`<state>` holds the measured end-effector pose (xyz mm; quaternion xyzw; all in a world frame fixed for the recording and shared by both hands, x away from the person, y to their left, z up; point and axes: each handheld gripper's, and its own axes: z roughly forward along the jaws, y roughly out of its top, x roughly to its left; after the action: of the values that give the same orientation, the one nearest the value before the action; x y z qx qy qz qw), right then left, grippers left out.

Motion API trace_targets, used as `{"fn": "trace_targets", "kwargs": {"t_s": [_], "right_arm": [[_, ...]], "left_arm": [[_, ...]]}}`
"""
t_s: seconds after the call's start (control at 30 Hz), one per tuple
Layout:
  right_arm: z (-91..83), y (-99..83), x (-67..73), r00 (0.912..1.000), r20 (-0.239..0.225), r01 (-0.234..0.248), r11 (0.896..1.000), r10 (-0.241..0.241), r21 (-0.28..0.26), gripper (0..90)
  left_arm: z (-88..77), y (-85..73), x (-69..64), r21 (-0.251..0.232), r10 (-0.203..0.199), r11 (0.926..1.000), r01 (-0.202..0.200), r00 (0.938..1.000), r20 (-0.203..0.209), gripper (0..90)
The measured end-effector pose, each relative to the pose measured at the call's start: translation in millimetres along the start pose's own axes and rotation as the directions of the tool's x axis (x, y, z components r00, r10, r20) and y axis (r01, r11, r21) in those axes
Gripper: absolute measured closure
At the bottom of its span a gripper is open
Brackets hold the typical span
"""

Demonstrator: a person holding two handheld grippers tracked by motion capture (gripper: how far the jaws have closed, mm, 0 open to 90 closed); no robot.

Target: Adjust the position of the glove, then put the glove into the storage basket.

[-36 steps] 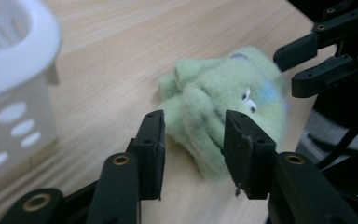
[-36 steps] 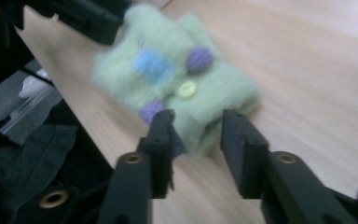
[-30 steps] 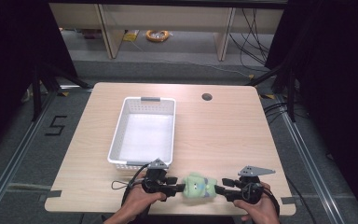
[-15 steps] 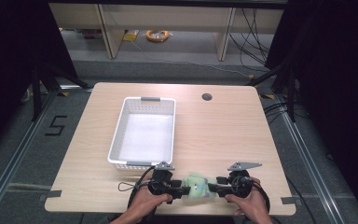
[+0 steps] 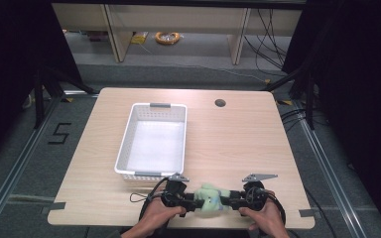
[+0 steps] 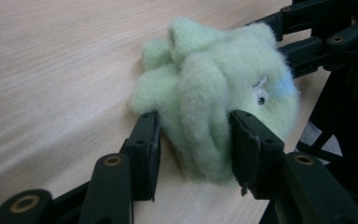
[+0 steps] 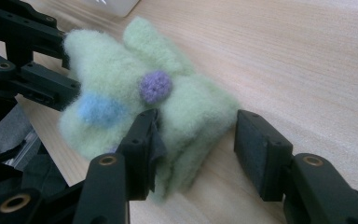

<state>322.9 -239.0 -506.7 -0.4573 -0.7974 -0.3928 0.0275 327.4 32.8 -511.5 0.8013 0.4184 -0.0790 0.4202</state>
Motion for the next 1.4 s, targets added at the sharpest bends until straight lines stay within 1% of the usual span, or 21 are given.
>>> {"fn": "trace_targets", "kwargs": {"t_s": [0.2, 0.23, 0.27, 0.47, 0.5, 0.57, 0.6, 0.63, 0.67, 0.77, 0.8, 0.9, 0.97, 1.0, 1.03, 1.1, 1.13, 1.17, 1.27, 1.37, 1.4], "right_arm": [[0.9, -0.4, -0.1, 0.9999, -0.013, 0.001, 1.0, -0.001, 0.002, 53.8], [0.7, -0.6, 0.5, 0.9999, -0.013, -0.003, 1.0, 0.003, 0.001, 54.3], [1.4, -0.7, -0.2, 0.9997, -0.024, -0.007, 1.0, 0.007, 0.002, 55.9], [2.1, -1.4, -1.4, 0.9987, -0.047, -0.021, 1.0, 0.022, 0.007, 62.6], [2.9, -1.8, -2.4, 0.9974, -0.067, -0.026, 1.0, 0.026, -0.001, 64.7], [2.5, -2.5, -3.7, 0.9961, -0.081, -0.037, 0.999, 0.037, -0.004, 67.6], [3.2, -2.5, -4.6, 0.9939, -0.101, -0.045, 0.999, 0.044, -0.011, 68.9], [2.6, -2.6, -4.9, 0.9944, -0.096, -0.046, 0.999, 0.045, -0.01, 69.9], [2.2, -2.6, -4.6, 0.9943, -0.096, -0.047, 0.999, 0.045, -0.016, 71.6], [1.8, -2.9, -4.3, 0.9943, -0.098, -0.043, 0.999, 0.041, -0.025, 72.7], [0.0, -3.3, -3.3, 0.9955, -0.09, -0.031, 0.999, 0.028, -0.034, 73.6], [-1.0, -3.0, -2.1, 0.9955, -0.092, -0.026, 0.999, 0.022, -0.043, 74.3], [-2.7, -2.5, -0.8, 0.9962, -0.085, -0.021, 0.999, 0.017, -0.049, 74.6], [-3.1, -2.4, 0.7, 0.9953, -0.096, -0.013, 0.998, 0.008, -0.058, 74.7], [-3.1, -2.4, 0.7, 0.9953, -0.096, -0.013, 0.998, 0.008, -0.058, 74.7], [-5.0, -1.6, 4.4, 0.9955, -0.094, -0.013, 0.998, 0.007, -0.064, 74.7], [-6.5, -0.1, 6.1, 0.9964, -0.084, 0.006, 0.997, -0.012, -0.072, 74.8], [-7.3, 1.1, 11.3, 0.9959, -0.091, -0.011, 0.998, 0.004, -0.069, 74.8], [-9.8, 3.0, 15.0, 0.9963, -0.085, -0.003, 0.997, -0.003, -0.073, 74.8], [-13.3, 4.9, 17.6, 0.9967, -0.08, 0.009, 0.996, -0.016, -0.087, 74.8], [-15.0, 6.4, 17.3, 0.9969, -0.069, 0.033, 0.996, -0.039, -0.087, 74.8]], "left_arm": [[3.7, 0.4, -1.3, 0.007, 0.012, 0.9999, -0.012, 0.9999, 0.012, 55.9], [3.5, 1.1, -2.4, 0.016, 0.015, 0.9998, -0.015, 0.9999, -0.006, 56.2], [5.2, 0.7, -1.9, 0.007, 0.019, 0.9998, -0.019, 0.9997, 0.018, 57.6], [4.1, -0.9, -4.5, 0.016, 0.016, 0.9997, -0.016, 0.9999, 0.006, 64.3], [5.1, -1.9, -3.3, -0.004, 0.015, 0.9999, -0.014, 0.9994, 0.033, 65.8], [3.5, -1.9, -5.5, 0.004, 0.026, 0.9997, -0.026, 0.9996, 0.011, 68.7], [4.0, -2.2, -4.5, -0.006, 0.039, 0.9992, -0.039, 0.9988, 0.029, 69.7], [3.1, -2.0, -5.7, -0.001, 0.04, 0.9992, -0.04, 0.9992, 0.011, 70.5], [3.1, -2.1, -3.5, -0.016, 0.029, 0.9995, -0.028, 0.9989, 0.037, 72.0], [0.8, -1.4, -4.4, -0.003, 0.028, 0.9996, -0.028, 0.9994, 0.023, 72.9], [0.6, -1.4, -4.4, -0.014, 0.033, 0.9994, -0.033, 0.9986, 0.041, 73.7], [-1.4, -1.1, -6.9, -0.016, 0.041, 0.999, -0.041, 0.9988, 0.026, 74.1], [-2.5, -0.8, -6.7, -0.021, 0.05, 0.9986, -0.049, 0.9979, 0.042, 74.3], [-6.0, -0.1, -7.1, -0.018, 0.062, 0.9979, -0.062, 0.9978, 0.023, 74.4], [-6.0, -0.1, -7.1, -0.018, 0.062, 0.9979, -0.062, 0.9978, 0.023, 74.4], [-8.9, 0.2, -6.5, -0.028, 0.067, 0.9974, -0.066, 0.997, 0.039, 74.3], [-10.2, 0.2, -6.8, -0.029, 0.071, 0.9972, -0.069, 0.9966, 0.041, 74.3], [-12.2, 0.1, -8.7, -0.034, 0.076, 0.9966, -0.075, 0.9967, 0.031, 74.3], [-16.9, 0.4, -12.4, -0.048, 0.093, 0.9946, -0.092, 0.9953, 0.025, 74.3], [-19.5, 1.8, -14.0, -0.053, 0.101, 0.9936, -0.1, 0.9945, 0.027, 74.2], [-21.0, 2.7, -15.1, -0.06, 0.106, 0.9927, -0.104, 0.9943, 0.017, 74.2]]}}
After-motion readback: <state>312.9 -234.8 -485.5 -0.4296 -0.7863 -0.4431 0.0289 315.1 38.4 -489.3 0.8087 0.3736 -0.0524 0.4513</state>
